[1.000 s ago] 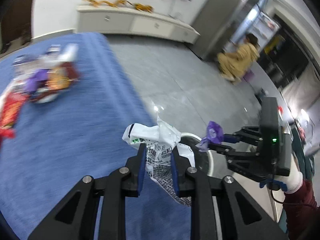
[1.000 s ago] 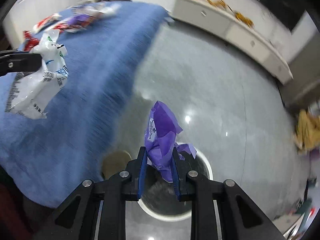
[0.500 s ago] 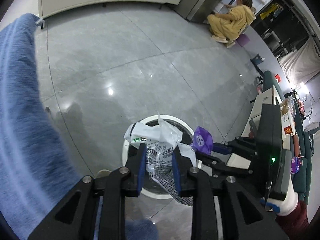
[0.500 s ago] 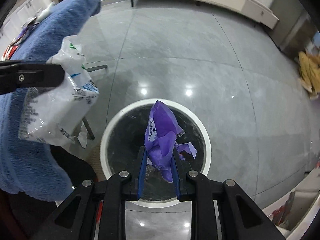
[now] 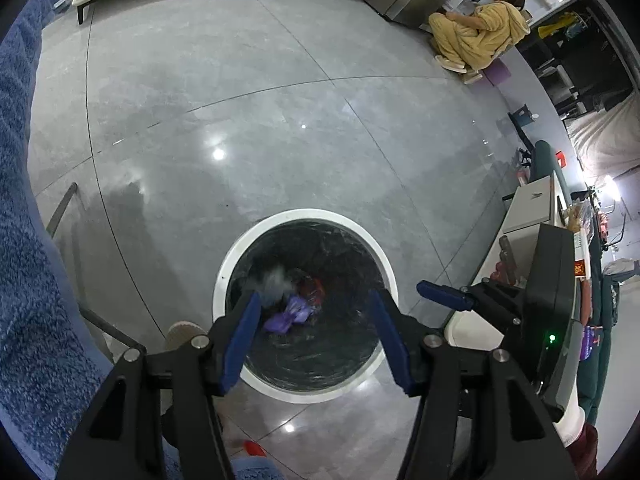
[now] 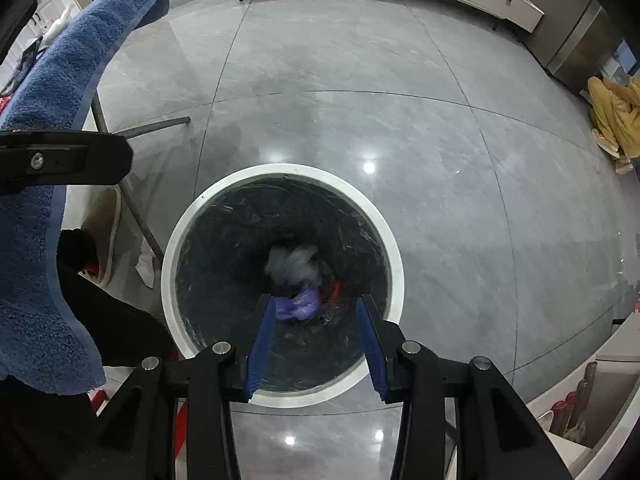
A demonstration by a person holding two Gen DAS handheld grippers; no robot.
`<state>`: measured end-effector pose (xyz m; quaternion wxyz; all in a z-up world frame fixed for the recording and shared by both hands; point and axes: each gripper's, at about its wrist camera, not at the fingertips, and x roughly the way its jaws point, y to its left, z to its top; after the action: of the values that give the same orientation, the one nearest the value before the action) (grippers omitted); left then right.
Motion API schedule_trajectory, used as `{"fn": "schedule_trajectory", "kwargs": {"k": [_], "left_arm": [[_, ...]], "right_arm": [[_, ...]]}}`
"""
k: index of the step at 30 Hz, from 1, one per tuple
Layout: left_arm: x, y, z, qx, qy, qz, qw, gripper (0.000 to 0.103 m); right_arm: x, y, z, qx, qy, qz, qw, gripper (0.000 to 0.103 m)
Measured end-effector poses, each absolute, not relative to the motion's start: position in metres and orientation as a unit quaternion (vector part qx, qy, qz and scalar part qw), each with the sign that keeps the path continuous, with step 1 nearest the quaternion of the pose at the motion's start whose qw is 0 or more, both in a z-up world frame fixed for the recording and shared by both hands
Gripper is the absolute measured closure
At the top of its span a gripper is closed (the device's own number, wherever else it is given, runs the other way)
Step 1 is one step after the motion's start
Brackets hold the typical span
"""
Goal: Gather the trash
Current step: 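Open both tools to drop the white bag and glove into the bin, then move both tools back over the remaining wrappers on the rug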
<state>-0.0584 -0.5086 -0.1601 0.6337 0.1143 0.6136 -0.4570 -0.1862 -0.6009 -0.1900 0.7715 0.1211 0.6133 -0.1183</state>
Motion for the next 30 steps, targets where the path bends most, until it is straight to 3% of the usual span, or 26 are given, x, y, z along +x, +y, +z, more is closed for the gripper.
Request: {"fn": "schedule_trajectory", "kwargs": {"k": [16,30], "left_arm": [[-0.055,-0.422,-0.063,0.118,0.472,-0.452,0.747,0.047],[-0.025,-0.275,-0.02,0.087,0.408,-0.376,0.827,0.047]], "right_arm": [[-0.174,-0.567,-0.123,0.12,0.537,-0.134,0.824,0.06],[-0.125,-0.461,-0.028,0.075,0.45,-0.068,0.887,0.058]]}}
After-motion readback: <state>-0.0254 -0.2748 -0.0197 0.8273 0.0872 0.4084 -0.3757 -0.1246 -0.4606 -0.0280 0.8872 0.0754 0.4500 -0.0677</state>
